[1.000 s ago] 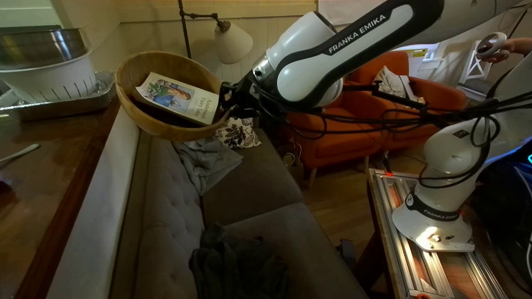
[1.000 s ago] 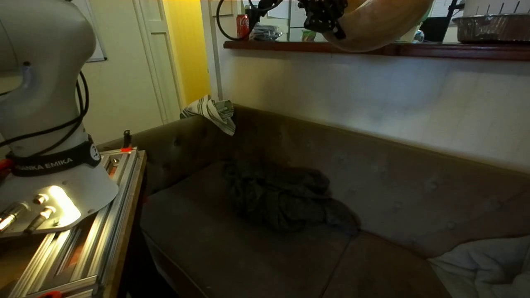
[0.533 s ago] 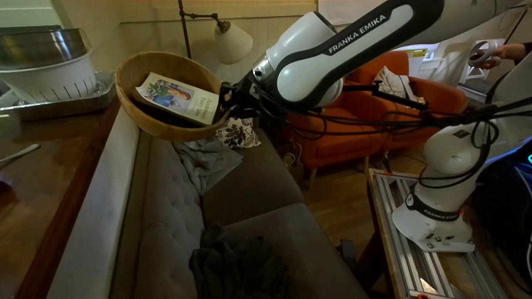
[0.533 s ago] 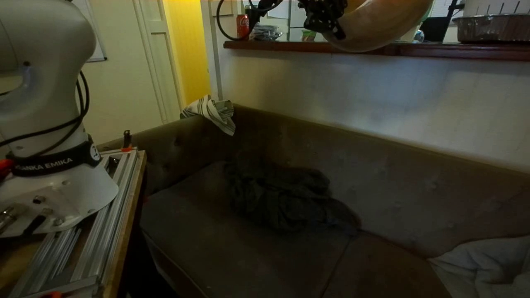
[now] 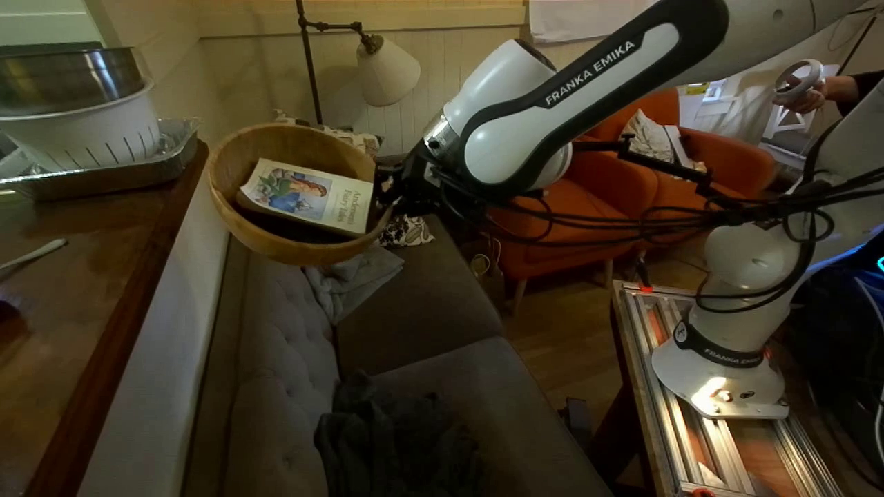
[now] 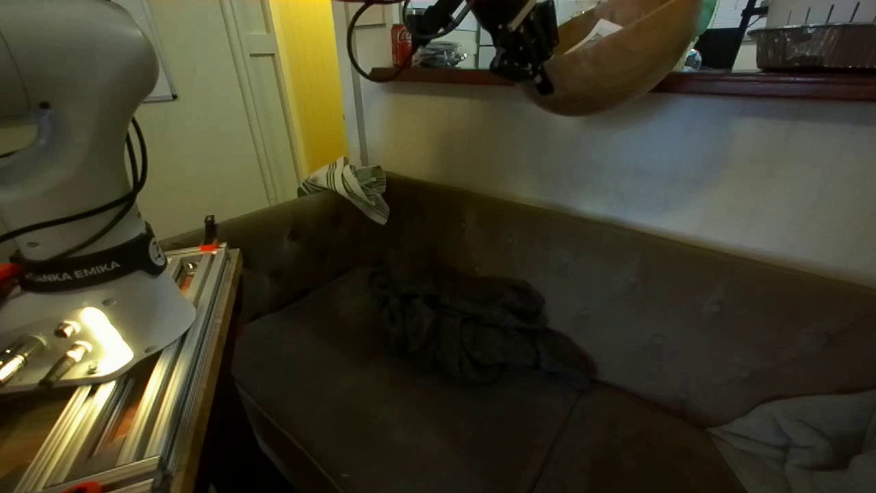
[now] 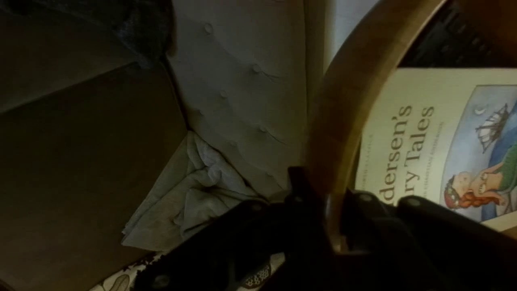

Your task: Pick the bowl and put it on the shelf

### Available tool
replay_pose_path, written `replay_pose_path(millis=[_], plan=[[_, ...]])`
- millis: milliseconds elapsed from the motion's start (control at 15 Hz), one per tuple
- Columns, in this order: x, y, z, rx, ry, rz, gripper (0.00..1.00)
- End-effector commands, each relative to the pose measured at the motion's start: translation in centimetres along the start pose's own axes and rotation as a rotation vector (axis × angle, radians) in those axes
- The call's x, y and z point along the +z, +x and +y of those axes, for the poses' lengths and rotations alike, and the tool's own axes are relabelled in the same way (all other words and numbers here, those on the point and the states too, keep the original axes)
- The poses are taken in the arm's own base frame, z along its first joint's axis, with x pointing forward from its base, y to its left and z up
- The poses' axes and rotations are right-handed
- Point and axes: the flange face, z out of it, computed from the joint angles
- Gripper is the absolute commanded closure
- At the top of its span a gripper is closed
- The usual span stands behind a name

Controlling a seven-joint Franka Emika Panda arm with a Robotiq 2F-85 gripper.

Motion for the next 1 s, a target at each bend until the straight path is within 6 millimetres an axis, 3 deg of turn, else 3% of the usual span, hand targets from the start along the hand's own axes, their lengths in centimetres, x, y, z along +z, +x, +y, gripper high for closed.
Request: replay_pose_path(millis=[0,400,667,933], plan=[[0.0,-0.3,-1.0,-0.048,0.043,-0.004,0.96],[1.6,-2.1,-3.2,-0.154,0.135,-0.109,0.96],[1.0,-2.5,-4.6,-0.196,0.19,-0.15,0.96],[0.3,-2.0,-4.6,-0.184,0.223,-0.169,0.96]])
